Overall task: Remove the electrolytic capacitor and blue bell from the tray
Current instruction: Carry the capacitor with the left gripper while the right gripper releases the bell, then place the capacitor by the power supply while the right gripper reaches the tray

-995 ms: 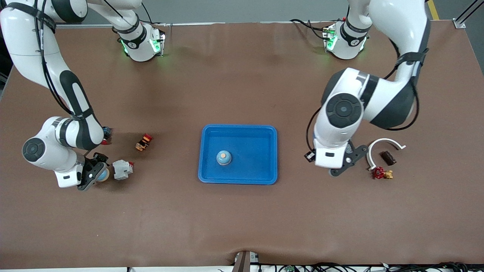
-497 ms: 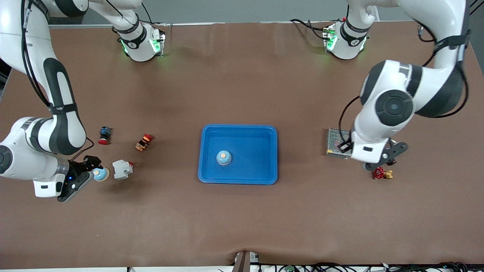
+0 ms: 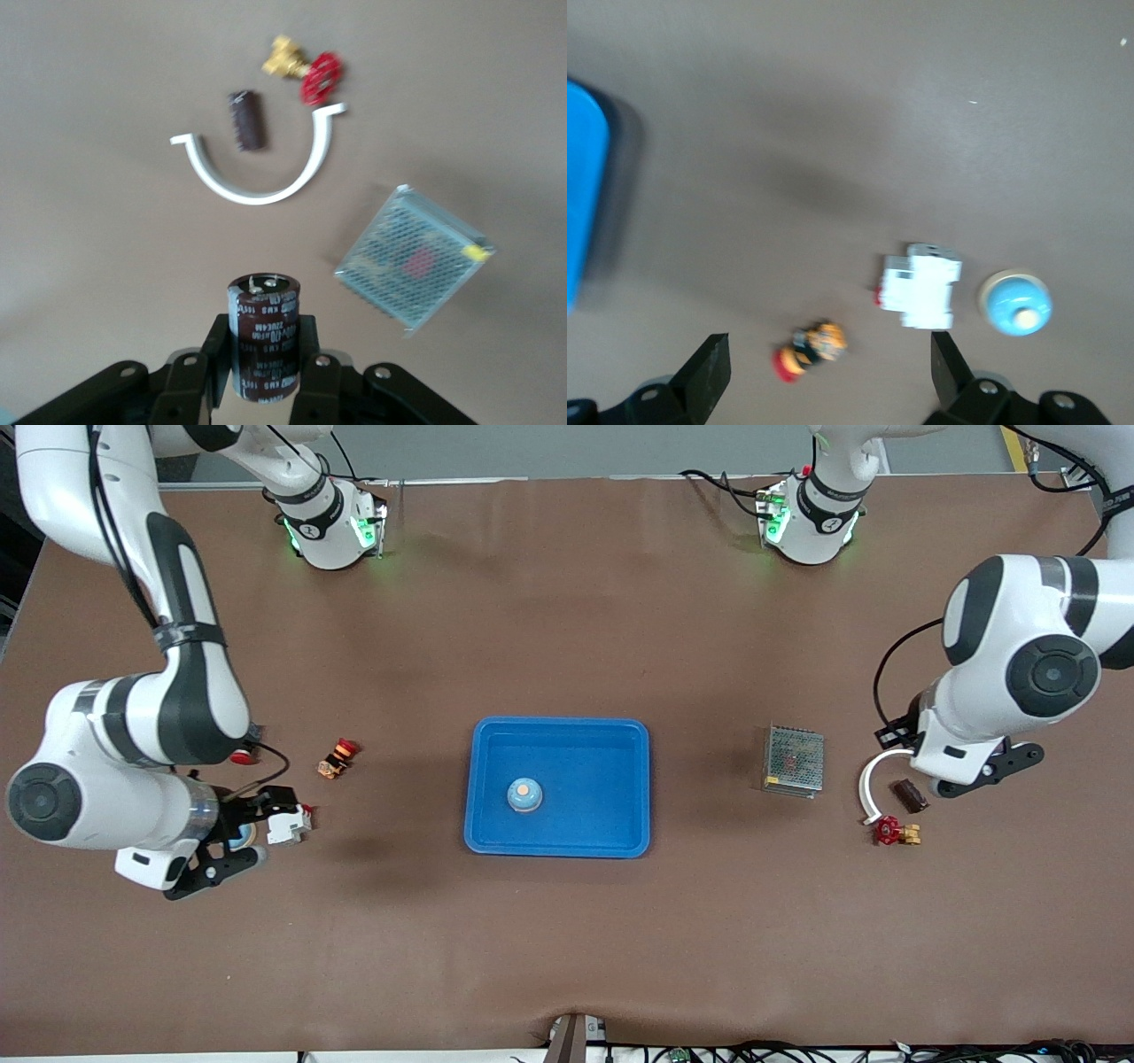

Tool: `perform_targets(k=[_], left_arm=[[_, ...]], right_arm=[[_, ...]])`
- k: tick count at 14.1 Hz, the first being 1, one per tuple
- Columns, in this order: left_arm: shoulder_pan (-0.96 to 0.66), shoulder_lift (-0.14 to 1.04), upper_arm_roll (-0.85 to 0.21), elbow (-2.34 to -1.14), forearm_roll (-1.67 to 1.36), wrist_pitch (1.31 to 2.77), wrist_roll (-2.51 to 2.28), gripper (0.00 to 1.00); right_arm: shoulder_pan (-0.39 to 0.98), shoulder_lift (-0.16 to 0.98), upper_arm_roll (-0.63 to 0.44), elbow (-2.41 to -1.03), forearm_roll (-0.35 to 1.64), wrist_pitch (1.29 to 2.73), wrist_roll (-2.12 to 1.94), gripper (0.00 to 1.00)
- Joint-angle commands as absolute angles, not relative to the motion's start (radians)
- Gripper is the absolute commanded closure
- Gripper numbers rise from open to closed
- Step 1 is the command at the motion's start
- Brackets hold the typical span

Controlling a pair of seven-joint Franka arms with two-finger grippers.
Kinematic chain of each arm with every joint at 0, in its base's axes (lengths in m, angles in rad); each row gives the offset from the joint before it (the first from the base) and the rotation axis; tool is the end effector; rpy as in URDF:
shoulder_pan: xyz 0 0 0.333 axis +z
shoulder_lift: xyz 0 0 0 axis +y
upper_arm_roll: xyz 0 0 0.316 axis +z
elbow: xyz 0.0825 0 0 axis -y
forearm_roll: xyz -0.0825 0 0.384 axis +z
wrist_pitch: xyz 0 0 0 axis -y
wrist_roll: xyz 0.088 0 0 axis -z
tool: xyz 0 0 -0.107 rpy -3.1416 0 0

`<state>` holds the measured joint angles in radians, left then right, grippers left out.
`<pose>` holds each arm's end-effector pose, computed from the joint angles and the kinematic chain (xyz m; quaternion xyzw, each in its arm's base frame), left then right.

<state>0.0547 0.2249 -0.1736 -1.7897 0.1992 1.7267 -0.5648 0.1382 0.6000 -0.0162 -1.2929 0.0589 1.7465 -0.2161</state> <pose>0.5862 -0.0462 0.4075 -0.9689 -0.1891 0.1072 0.1185 0.7022 0.0939 0.3854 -0.9838 -0.1617 0.0719 0.0273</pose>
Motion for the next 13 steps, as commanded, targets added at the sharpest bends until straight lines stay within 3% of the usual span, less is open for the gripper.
perform_targets(k=[1, 7, 13], left_arm=[[0.132, 0.198, -0.176, -1.893, 0.178, 1.77, -0.505, 1.0], [0.232, 0.225, -0.176, -2.139, 0.178, 2.06, -0.482, 1.0], [0.225, 0.359, -0.176, -2.166, 0.143, 2.183, -0.545, 1.0]], right_arm=[[0.225, 0.58, -0.02, -1.282, 0.069, 1.726, 0.051, 0.0], [0.376, 0.583, -0.009, -1.275, 0.153, 1.775, 0.506, 0.0], [0.495, 0.615, -0.011, -1.281, 0.175, 1.931, 0.759, 0.0]])
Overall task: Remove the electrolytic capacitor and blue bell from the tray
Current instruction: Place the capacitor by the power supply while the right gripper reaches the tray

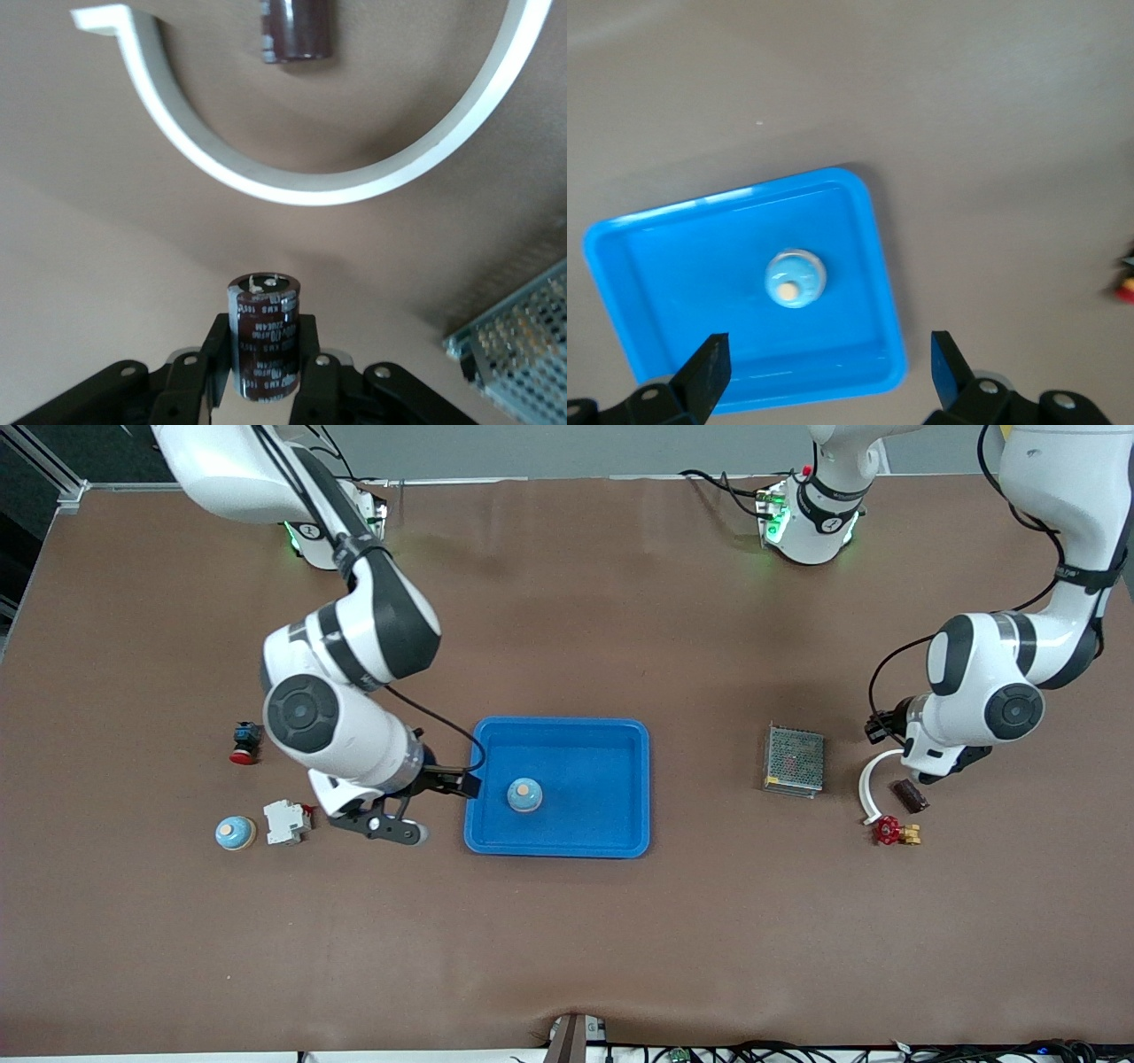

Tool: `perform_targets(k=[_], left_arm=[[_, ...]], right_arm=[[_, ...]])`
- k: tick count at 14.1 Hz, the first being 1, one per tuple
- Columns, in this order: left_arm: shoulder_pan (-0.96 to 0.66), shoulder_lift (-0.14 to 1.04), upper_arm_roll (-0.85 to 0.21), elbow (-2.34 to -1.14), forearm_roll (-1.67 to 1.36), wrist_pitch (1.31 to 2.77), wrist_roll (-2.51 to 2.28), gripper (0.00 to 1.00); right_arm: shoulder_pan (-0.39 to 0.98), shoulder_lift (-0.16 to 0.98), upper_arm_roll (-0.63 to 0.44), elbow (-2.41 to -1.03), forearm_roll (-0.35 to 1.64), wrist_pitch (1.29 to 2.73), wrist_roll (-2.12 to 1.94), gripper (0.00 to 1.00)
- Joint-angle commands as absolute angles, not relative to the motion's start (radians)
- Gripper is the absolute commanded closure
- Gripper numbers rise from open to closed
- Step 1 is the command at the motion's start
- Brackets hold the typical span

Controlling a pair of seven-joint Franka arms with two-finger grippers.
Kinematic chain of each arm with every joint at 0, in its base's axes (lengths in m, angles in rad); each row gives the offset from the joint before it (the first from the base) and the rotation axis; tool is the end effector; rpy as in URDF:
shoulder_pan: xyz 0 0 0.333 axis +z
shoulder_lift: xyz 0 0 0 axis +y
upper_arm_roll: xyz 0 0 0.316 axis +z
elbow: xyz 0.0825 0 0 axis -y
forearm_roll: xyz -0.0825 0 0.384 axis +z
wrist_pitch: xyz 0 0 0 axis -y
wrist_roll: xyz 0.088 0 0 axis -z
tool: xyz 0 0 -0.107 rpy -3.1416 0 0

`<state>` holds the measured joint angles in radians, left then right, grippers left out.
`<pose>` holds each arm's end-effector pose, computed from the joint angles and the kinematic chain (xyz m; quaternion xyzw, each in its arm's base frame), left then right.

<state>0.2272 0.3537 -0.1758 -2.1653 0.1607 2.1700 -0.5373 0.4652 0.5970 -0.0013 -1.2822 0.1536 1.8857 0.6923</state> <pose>0.5240 0.0313 0.2092 -0.9576 -0.2319 0.1575 0.0667 0.6439 0.3351 0.4044 -0.9879 0.1369 0.0370 0.0626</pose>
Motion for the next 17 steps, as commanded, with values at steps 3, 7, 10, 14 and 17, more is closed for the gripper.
perform_targets(k=[3, 7, 10, 14, 17], left_arm=[[0.219, 0.397, -0.176, -2.161, 0.155, 2.21, -0.564, 1.0], [0.163, 0.402, -0.176, -2.148, 0.16, 2.212, -0.667, 0.0], [0.163, 0.394, -0.181, -2.083, 0.16, 2.195, -0.678, 0.0], [0.161, 0.39, -0.218, -1.881, 0.158, 2.042, -0.677, 0.0], [0.158, 0.396, -0.267, -1.682, 0.155, 1.893, -0.663, 0.0]], right_arm=[[0.541, 0.656, -0.011, -1.284, 0.178, 2.029, 0.866, 0.0], [0.59, 0.715, -0.011, -1.285, 0.176, 2.112, 0.954, 0.0], [0.614, 0.745, -0.011, -1.287, 0.173, 2.143, 0.969, 0.0], [0.618, 0.781, -0.012, -1.29, 0.157, 2.183, 0.97, 0.0], [0.62, 0.788, -0.012, -1.321, 0.042, 2.172, 0.936, 0.0]])
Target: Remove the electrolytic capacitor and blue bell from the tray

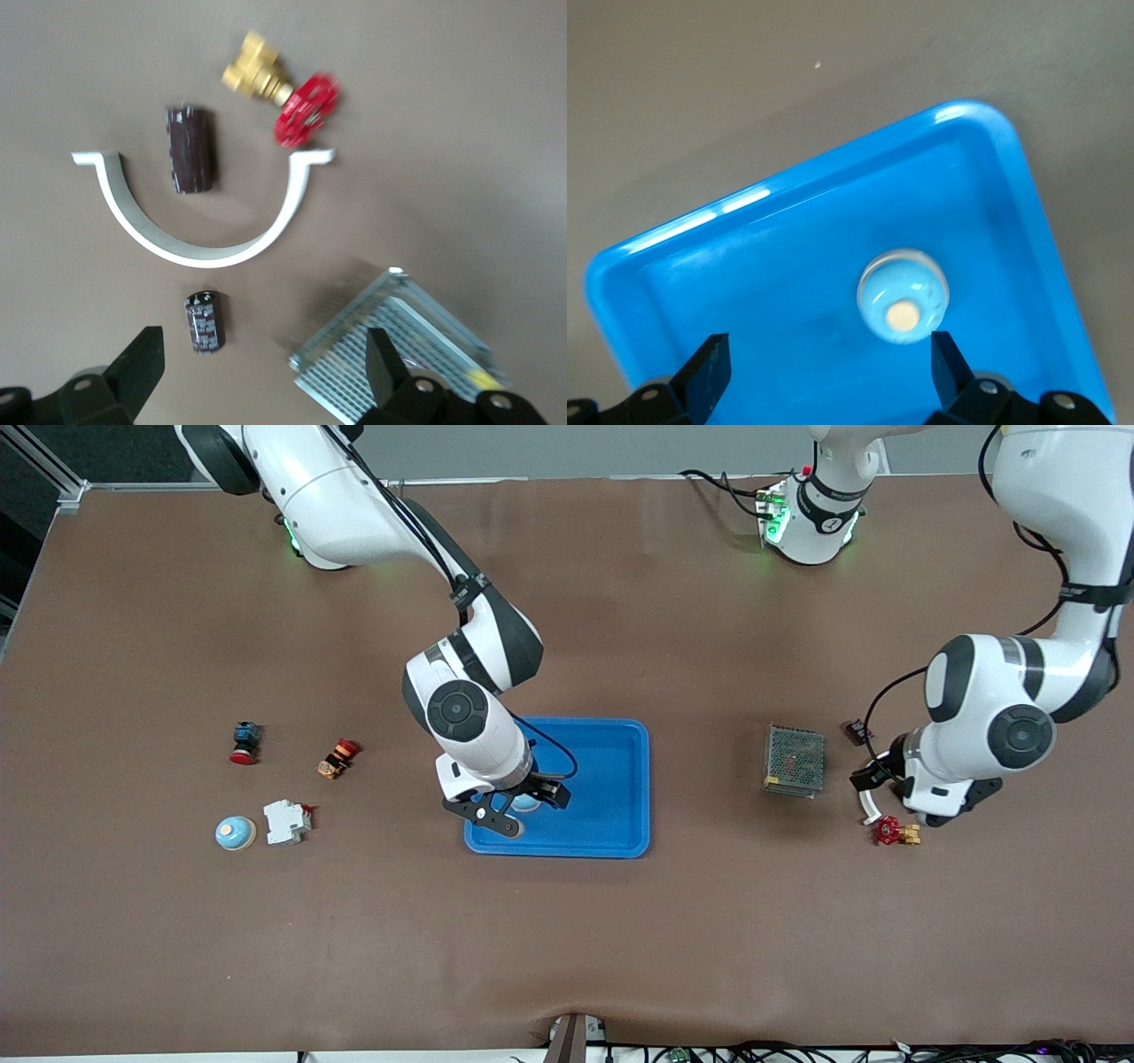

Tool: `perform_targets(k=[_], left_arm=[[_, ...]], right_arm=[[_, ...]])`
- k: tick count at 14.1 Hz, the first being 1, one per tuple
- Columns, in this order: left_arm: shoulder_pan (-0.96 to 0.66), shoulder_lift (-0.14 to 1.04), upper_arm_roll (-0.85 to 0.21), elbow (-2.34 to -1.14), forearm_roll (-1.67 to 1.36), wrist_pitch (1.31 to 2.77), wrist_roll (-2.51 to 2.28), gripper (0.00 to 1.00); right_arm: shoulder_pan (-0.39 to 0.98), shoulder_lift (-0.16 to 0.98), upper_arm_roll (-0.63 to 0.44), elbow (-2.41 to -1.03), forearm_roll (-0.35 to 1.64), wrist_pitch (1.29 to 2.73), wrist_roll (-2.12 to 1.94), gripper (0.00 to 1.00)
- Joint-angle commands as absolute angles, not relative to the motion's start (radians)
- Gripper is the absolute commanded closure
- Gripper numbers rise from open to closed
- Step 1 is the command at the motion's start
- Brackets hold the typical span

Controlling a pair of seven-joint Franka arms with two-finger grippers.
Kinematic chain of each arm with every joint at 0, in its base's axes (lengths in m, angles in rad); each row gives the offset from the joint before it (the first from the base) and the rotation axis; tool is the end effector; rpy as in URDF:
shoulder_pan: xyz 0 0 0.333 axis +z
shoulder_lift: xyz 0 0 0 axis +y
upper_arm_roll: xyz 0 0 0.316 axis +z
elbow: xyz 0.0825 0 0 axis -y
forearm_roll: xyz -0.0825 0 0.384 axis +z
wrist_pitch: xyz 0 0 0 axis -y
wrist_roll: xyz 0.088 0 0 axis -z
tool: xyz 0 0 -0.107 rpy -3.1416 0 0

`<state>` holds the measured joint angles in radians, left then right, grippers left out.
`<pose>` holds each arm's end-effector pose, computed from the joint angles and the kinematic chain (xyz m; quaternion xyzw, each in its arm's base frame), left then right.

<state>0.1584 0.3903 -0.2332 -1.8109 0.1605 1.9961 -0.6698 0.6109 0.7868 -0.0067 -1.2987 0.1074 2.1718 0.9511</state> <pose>0.6198 -0.0274 0.3172 -0.9613 -0.2572 0.0800 0.0580 0.6174 0.4327 0.2817 -0.9781 0.1991 -0.0004 0.0610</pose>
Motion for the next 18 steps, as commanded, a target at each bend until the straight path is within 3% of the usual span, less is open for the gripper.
perform_targets(k=[1, 4, 8, 12, 18], left_arm=[[0.16, 0.394, -0.285, -1.625, 0.147, 1.86, -0.663, 0.0], [0.161, 0.387, -0.305, -1.485, 0.149, 1.74, -0.66, 0.0], [0.179, 0.313, -0.311, -1.442, 0.144, 1.671, -0.554, 0.0], [0.179, 0.298, -0.316, -1.333, 0.144, 1.513, -0.424, 0.0], [0.135, 0.183, -0.275, -1.351, 0.137, 1.505, -0.3, 0.0]], right_arm=[[0.624, 0.787, -0.012, -1.33, 0.019, 2.169, 0.921, 0.0], [0.637, 0.788, -0.012, -1.354, 0.014, 2.174, 0.893, 0.0], [0.647, 0.807, -0.012, -1.364, 0.014, 2.181, 0.891, 0.0], [0.653, 0.83, -0.012, -1.364, 0.011, 2.187, 0.891, 0.0], [0.653, 0.864, -0.014, -1.364, 0.003, 2.223, 0.891, 0.0]])
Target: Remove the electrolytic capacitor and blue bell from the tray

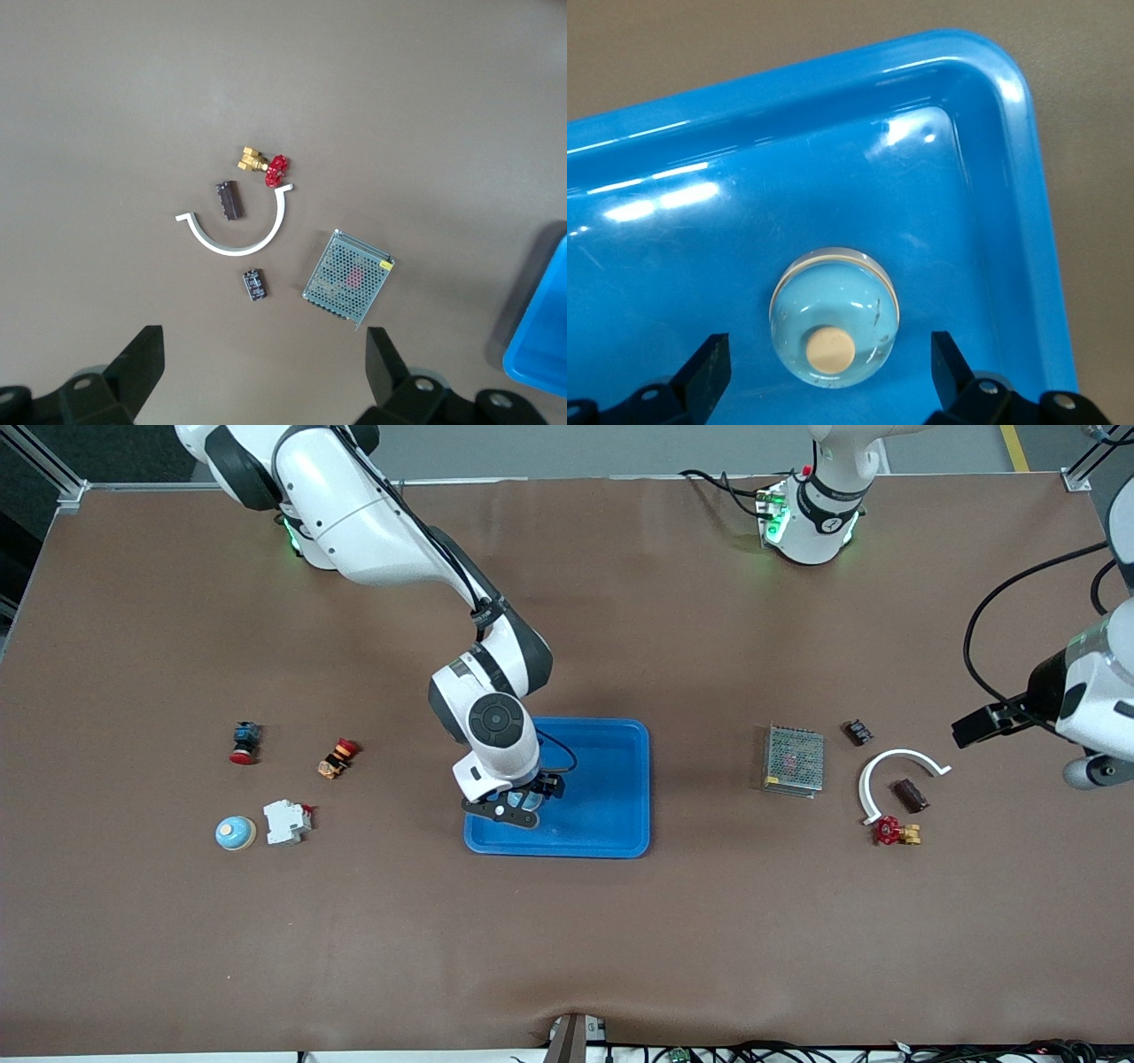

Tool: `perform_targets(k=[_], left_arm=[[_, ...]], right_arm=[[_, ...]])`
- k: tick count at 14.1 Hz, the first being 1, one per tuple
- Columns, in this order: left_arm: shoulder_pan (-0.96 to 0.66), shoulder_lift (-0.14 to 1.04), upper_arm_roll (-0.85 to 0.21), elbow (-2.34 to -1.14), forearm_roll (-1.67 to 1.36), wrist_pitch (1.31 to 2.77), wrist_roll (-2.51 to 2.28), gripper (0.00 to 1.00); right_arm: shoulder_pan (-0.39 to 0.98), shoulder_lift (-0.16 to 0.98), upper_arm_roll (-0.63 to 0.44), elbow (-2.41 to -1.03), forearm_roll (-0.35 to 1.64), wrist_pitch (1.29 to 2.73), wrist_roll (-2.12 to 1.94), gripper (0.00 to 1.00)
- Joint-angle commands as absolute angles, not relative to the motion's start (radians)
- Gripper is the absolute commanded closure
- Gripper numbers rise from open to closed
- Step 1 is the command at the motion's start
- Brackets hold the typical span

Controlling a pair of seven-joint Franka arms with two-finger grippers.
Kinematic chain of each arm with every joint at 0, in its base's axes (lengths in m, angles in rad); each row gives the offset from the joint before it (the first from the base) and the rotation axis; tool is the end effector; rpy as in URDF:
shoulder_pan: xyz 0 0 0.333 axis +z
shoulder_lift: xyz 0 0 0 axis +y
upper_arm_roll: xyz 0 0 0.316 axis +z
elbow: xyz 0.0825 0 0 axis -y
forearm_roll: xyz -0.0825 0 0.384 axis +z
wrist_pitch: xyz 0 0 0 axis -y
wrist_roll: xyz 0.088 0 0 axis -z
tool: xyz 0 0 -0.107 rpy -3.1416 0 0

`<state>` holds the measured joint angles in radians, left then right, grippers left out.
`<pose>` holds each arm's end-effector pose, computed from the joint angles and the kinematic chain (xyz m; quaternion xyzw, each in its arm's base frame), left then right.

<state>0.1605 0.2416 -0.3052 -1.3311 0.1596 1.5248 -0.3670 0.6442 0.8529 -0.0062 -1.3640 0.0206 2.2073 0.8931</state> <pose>0.6191 -0.0479 0.5969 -0.9921 -0.1164 0.0071 0.0470 0.5898 0.4394 0.2056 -0.9912 0.1323 0.0075 0.0009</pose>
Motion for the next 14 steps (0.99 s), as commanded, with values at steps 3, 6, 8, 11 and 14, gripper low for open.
perform_targets(k=[3, 6, 8, 11, 14], left_arm=[[0.068, 0.097, -0.154, -1.382, 0.066, 1.46, -0.158, 0.0], [0.022, -0.007, -0.091, -1.472, 0.054, 1.456, -0.123, 0.0], [0.015, -0.044, -0.078, -1.521, 0.048, 1.456, -0.12, 0.0], [0.014, -0.064, -0.065, -1.548, 0.043, 1.456, -0.12, 0.0], [0.014, -0.071, -0.052, -1.557, 0.043, 1.456, -0.089, 0.0]], right_arm=[[0.653, 0.879, -0.014, -1.364, -0.009, 2.25, 0.893, 0.0], [0.653, 0.891, -0.014, -1.364, -0.015, 2.255, 0.893, 0.0], [0.653, 0.893, -0.012, -1.364, -0.015, 2.266, 0.891, 0.0], [0.653, 0.893, -0.012, -1.364, -0.015, 2.266, 0.891, 0.05], [0.65, 0.888, -0.012, -1.362, -0.014, 2.258, 0.89, 0.43]])
